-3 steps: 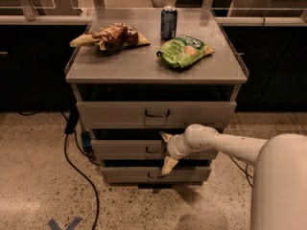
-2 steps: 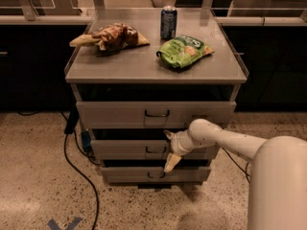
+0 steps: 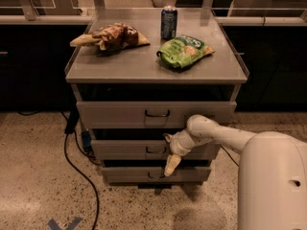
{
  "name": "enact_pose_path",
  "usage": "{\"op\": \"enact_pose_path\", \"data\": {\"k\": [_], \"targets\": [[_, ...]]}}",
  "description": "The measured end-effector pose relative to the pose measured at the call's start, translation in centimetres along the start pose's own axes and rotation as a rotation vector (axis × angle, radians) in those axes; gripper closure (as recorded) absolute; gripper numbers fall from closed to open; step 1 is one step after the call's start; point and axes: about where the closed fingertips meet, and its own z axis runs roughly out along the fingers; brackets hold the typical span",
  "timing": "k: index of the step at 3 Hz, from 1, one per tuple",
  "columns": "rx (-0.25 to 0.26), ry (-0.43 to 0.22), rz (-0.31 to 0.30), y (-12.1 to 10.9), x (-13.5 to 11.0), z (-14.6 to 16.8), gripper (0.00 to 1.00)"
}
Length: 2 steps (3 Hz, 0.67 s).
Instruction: Open middle drawer
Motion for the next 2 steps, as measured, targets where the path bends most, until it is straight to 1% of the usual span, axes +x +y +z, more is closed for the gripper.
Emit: {"op": "enact_pose_path", "data": {"k": [1, 2], "targets": [[-0.016, 0.003, 0.015, 1.5, -0.3, 0.1, 0.0], [-0.024, 0.004, 0.056, 6.6, -1.7, -0.8, 0.0]]}}
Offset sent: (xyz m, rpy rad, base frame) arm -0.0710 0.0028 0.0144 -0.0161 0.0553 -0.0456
